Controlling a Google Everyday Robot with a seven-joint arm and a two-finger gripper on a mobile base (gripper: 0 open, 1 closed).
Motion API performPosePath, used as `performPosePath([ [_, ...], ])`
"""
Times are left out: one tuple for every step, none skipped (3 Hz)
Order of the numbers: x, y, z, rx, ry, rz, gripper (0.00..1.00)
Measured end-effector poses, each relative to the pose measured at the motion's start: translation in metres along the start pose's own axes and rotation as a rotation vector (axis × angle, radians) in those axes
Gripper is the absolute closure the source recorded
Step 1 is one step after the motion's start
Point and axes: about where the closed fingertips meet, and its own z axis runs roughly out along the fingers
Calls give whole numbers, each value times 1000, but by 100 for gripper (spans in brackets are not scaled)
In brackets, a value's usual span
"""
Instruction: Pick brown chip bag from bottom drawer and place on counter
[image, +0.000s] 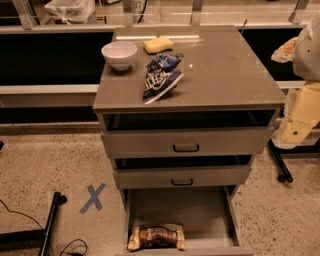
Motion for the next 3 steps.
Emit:
performPosePath([
  [0,0,0,0,0,0,0],
  [3,0,25,-37,0,11,0],
  [1,21,115,-131,-28,73,0],
])
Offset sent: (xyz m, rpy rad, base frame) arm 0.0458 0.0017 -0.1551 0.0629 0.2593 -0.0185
